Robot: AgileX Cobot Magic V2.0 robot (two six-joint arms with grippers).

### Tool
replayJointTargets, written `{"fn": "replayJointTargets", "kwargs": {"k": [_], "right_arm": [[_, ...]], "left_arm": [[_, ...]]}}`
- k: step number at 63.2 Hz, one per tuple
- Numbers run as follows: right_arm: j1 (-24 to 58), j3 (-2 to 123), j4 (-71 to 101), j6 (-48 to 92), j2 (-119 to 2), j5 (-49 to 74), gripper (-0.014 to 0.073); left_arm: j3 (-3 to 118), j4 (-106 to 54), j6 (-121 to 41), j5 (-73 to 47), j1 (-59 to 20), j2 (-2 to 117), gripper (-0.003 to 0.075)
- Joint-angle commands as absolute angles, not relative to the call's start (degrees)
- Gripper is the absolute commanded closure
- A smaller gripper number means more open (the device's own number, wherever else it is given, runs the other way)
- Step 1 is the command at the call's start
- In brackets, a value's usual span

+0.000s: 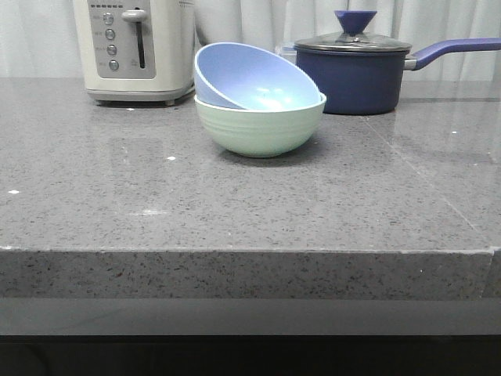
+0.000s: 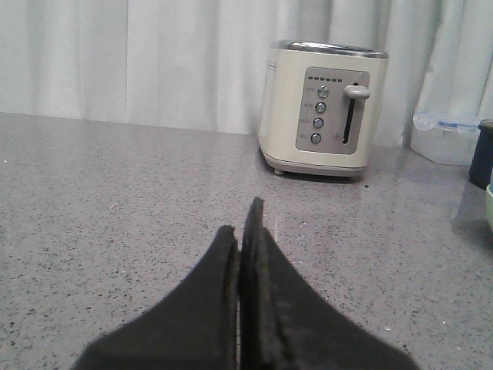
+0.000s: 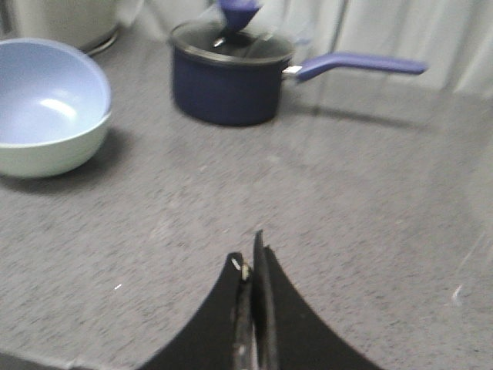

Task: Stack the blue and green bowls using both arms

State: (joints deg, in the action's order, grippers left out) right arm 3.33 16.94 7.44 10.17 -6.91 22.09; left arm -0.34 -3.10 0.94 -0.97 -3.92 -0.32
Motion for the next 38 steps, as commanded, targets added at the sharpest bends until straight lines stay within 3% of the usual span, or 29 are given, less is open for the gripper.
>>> {"fn": "replayJointTargets", "kwargs": {"k": [1,18,38], "right_arm": [[1.34,13.15,7.02,10.96,-3.82,10.61,0.0657],[-0.31,-0.87,7.08,10.86,0.93,-3.52,0.0657],[0.2,-0.64,7.08,10.86,1.78,-2.93,0.0657]], "left_arm": [[-0.51,-3.39,1.28,3.18,-4.06,-1.22,0.074],[-0.51,-3.39,1.28,3.18,-4.06,-1.22,0.074],[-0.51,-3.39,1.28,3.18,-4.06,-1.22,0.074]]}}
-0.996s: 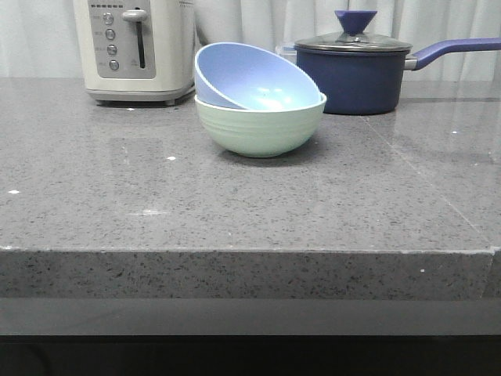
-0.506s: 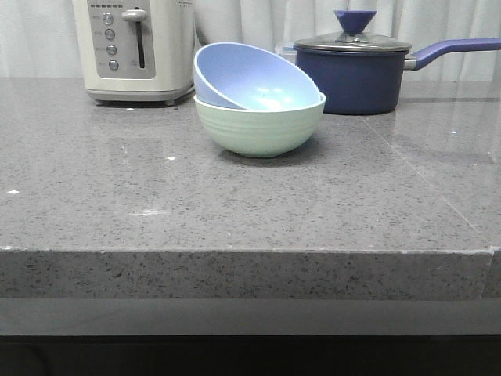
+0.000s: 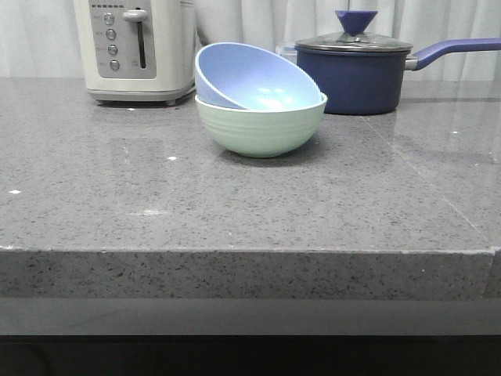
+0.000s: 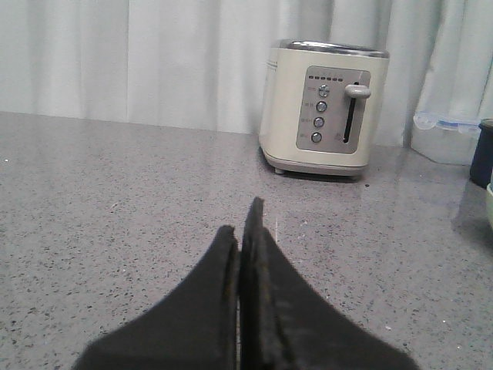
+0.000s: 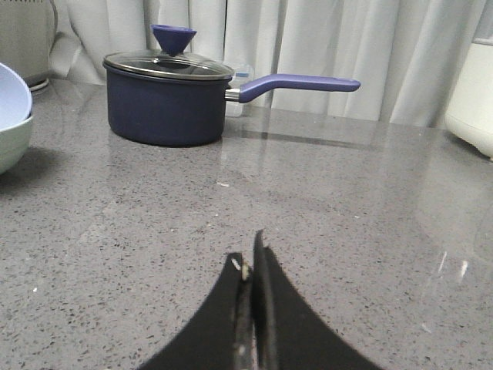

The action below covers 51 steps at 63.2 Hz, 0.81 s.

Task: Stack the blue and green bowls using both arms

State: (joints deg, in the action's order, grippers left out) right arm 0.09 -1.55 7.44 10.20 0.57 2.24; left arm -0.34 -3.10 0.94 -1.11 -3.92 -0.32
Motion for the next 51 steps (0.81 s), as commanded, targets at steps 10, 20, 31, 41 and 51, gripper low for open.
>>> {"fn": "replayJointTargets", "kwargs": {"k": [10,20,31,41,51], "right_arm": [[0.2,-0.64,7.08,10.86,1.7,-2.93,0.0657],[0.2,-0.64,7.08,10.86,1.7,-2.93,0.0657],[0.2,-0.64,7.08,9.46,1.71,-4.22,0.0657],[0.2,-0.64,6.83,4.07,1.71,-4.47,0.0657],[0.2,-0.64,6.83,4.07,1.71,-4.36,0.0657]], "left_arm": [[-0.51,-3.39,1.28,3.18,-4.06,-1.22,0.074],[-0.51,-3.39,1.28,3.18,-4.06,-1.22,0.074],[-0.51,-3.39,1.28,3.18,-4.06,-1.22,0.074],[-0.51,-3.39,1.28,3.18,-4.06,-1.22,0.074],[-0.51,-3.39,1.28,3.18,-4.06,-1.22,0.074]]}}
